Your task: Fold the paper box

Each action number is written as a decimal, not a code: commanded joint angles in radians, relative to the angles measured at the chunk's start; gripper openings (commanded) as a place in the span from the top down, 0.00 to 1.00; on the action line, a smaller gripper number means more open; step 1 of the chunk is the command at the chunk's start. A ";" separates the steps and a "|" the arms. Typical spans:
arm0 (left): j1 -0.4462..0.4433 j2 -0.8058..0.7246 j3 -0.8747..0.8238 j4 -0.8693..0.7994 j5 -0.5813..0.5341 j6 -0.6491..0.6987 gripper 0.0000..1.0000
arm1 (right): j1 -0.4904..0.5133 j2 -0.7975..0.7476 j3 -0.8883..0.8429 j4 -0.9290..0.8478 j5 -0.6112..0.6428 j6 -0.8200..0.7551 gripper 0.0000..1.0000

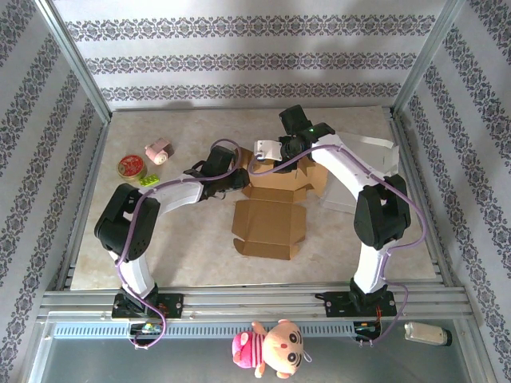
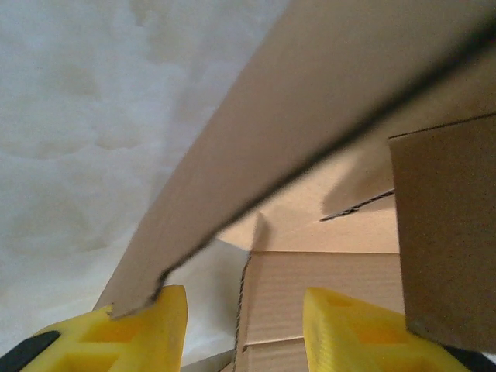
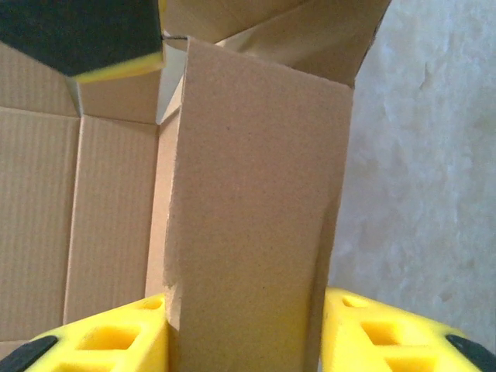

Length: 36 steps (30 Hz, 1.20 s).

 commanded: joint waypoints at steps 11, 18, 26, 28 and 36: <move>-0.016 -0.040 -0.088 0.023 0.056 0.010 0.58 | 0.009 -0.052 -0.048 0.077 0.048 0.026 0.56; -0.022 0.000 -0.098 0.127 0.230 -0.029 0.57 | 0.008 -0.054 -0.056 0.118 0.065 0.042 0.56; -0.078 0.093 -0.029 0.201 0.288 -0.051 0.57 | 0.009 -0.059 -0.071 0.138 0.069 0.059 0.56; -0.088 0.103 -0.013 0.192 0.284 -0.043 0.58 | 0.009 -0.061 -0.077 0.144 0.071 0.062 0.56; -0.091 -0.095 -0.096 0.087 0.032 0.070 0.54 | 0.007 -0.085 -0.117 0.184 0.095 0.068 0.56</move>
